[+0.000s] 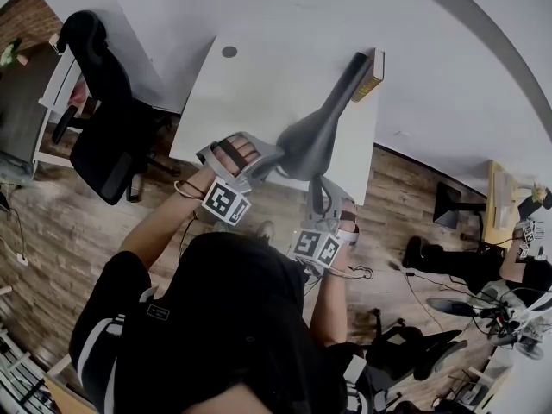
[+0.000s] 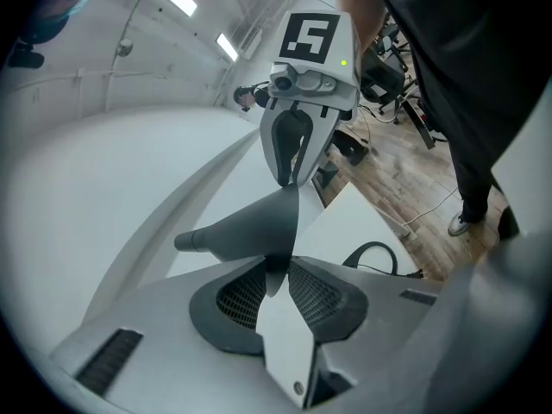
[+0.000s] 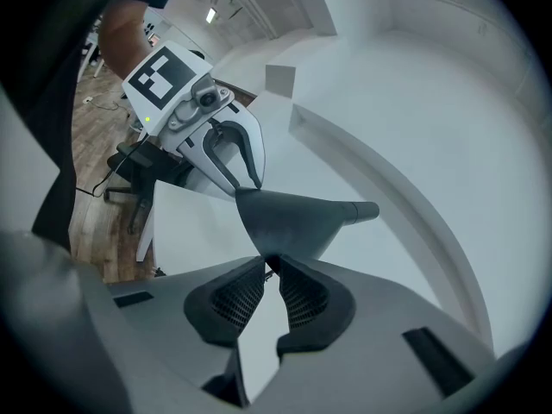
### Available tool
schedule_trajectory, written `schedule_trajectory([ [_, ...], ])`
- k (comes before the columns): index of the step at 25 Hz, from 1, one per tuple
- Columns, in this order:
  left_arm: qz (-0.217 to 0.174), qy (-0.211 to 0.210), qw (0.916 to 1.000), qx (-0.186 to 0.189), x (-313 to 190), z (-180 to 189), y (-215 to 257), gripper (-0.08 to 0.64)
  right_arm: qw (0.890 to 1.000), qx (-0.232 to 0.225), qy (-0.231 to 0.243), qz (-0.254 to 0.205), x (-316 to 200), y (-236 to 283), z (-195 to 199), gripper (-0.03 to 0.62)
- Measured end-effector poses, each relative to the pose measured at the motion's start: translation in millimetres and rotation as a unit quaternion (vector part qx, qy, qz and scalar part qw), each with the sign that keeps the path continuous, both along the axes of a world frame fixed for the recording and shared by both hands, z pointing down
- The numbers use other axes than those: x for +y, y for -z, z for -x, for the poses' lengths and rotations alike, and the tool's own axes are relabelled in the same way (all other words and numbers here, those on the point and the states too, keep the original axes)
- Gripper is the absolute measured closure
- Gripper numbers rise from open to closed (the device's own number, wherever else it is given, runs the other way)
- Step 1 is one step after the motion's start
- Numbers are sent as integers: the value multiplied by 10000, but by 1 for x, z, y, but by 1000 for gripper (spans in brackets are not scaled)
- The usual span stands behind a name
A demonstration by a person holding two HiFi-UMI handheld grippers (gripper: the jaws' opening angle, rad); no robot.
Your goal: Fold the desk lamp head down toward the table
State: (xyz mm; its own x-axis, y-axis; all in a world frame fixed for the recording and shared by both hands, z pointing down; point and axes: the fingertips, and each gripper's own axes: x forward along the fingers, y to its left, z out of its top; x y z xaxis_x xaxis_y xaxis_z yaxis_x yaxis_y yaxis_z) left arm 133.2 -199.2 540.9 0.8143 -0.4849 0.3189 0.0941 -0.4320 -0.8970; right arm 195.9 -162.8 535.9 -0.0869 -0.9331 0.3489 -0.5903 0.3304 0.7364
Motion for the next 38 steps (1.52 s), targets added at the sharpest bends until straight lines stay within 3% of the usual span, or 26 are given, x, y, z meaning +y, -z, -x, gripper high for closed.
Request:
schedule_trajectory([
  [4, -453, 37, 9988, -184, -4, -3, -14, 466, 9999, -112, -46, 7, -5, -13, -4, 517],
  [8, -467, 56, 9988, -164, -8, -4, -23, 465, 9999, -149, -67, 19, -9, -21, -6, 512],
  [15, 46, -68, 9996, -253, -16, -9, -36, 450, 9999, 61, 9, 122, -19, -36, -11, 508],
  [38, 249, 75, 9979, -598, -40, -25, -67, 425, 9985, 401, 155, 350, -45, -67, -26, 494],
])
